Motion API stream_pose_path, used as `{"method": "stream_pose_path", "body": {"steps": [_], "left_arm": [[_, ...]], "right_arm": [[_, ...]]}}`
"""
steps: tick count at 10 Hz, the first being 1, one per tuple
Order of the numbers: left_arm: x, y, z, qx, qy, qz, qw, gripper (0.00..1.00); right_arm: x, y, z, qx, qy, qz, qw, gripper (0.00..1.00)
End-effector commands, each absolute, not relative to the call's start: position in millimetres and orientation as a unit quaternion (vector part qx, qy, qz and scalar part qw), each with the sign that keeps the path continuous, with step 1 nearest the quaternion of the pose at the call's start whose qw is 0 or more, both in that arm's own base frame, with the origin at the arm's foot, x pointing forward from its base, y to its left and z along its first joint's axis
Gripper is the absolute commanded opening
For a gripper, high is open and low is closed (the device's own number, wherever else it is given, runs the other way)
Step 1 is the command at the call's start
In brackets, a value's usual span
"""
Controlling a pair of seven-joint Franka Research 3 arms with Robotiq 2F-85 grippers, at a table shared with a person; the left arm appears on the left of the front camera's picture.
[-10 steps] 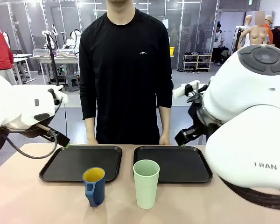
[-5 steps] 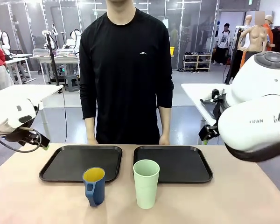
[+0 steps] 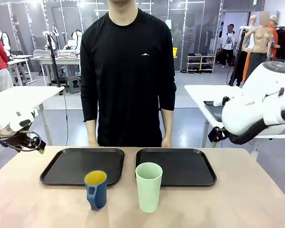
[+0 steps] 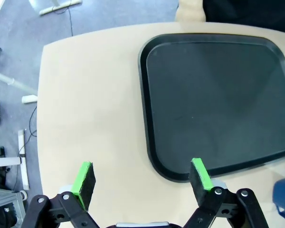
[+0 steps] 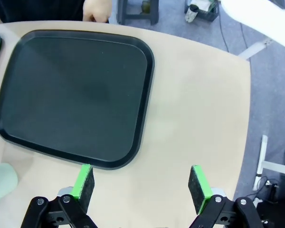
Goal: Sort and store the cups by type.
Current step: Pick up the Reusable plastic cup.
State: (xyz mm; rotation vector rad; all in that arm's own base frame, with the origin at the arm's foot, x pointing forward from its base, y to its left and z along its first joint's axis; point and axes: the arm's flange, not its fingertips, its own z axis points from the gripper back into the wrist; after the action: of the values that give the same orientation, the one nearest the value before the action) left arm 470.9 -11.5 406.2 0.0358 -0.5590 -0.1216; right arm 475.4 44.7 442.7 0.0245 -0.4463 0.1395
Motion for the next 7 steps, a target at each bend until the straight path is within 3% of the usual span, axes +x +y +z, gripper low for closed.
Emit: {"method": "stream_pose_path", "body": {"steps": [1, 7], "left_arm": [[477, -13, 408, 0.011, -0.288, -0.044, 0.957, 1.00], [475, -11, 408, 0.008, -0.279, -0.041, 0.959, 1.00]], "right_arm": [[491, 36, 436, 0.037, -0.204, 0.070, 0.976, 1.00], [493, 38, 424, 0.031, -0.196, 0.055, 0.979, 1.00]]}}
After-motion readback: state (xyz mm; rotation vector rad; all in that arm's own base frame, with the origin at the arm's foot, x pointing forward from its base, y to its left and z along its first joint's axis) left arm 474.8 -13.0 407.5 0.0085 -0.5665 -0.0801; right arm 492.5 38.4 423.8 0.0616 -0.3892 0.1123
